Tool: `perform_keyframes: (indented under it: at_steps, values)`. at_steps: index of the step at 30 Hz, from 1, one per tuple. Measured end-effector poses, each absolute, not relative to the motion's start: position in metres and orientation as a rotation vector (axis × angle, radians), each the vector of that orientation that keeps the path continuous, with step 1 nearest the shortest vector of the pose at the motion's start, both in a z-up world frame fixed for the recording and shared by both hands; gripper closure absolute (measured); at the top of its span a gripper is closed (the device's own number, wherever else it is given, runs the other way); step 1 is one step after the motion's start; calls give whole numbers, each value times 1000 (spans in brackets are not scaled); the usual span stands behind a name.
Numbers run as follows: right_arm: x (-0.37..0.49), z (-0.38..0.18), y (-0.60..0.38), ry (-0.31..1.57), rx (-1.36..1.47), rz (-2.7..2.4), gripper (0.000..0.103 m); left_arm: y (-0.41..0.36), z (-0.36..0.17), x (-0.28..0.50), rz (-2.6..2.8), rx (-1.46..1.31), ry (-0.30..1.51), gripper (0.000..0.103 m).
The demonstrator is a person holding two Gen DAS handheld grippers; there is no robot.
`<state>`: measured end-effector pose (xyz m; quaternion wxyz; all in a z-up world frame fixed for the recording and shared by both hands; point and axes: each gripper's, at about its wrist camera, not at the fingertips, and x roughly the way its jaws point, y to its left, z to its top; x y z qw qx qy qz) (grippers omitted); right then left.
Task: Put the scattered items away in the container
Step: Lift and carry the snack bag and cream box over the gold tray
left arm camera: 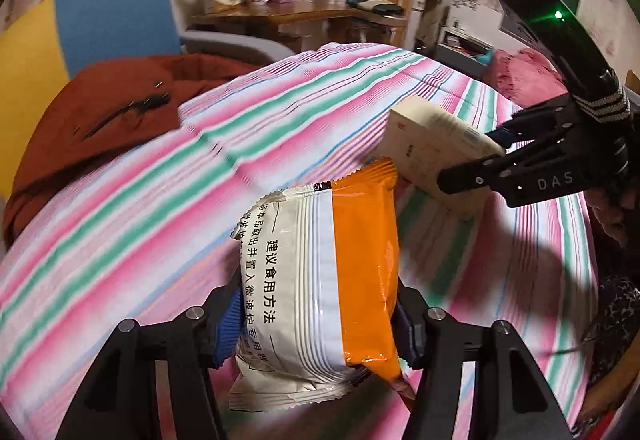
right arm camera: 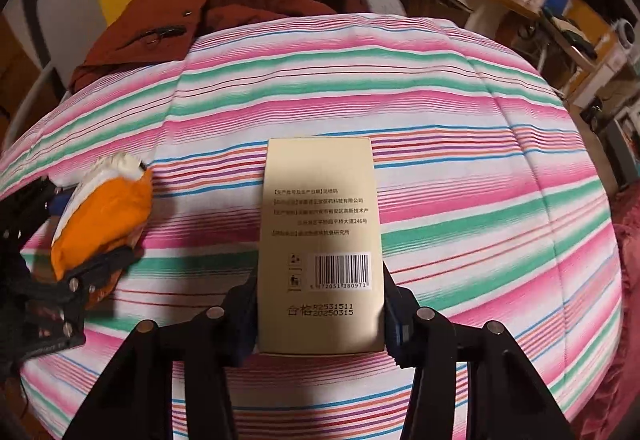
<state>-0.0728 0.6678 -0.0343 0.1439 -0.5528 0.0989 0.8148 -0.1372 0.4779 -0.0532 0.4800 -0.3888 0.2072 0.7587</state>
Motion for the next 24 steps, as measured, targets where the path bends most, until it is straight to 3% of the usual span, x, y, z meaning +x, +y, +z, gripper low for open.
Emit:
perform_keyframes:
  at_steps: [7, 24]
  values:
    - [-79, -35, 614, 134, -1699, 2558, 53, 434, -50, -113, 1955, -1065, 470, 41]
    - [-62, -37, 518, -11, -1823, 2741, 53, 319, -48, -41, 2138, -1050, 387, 41]
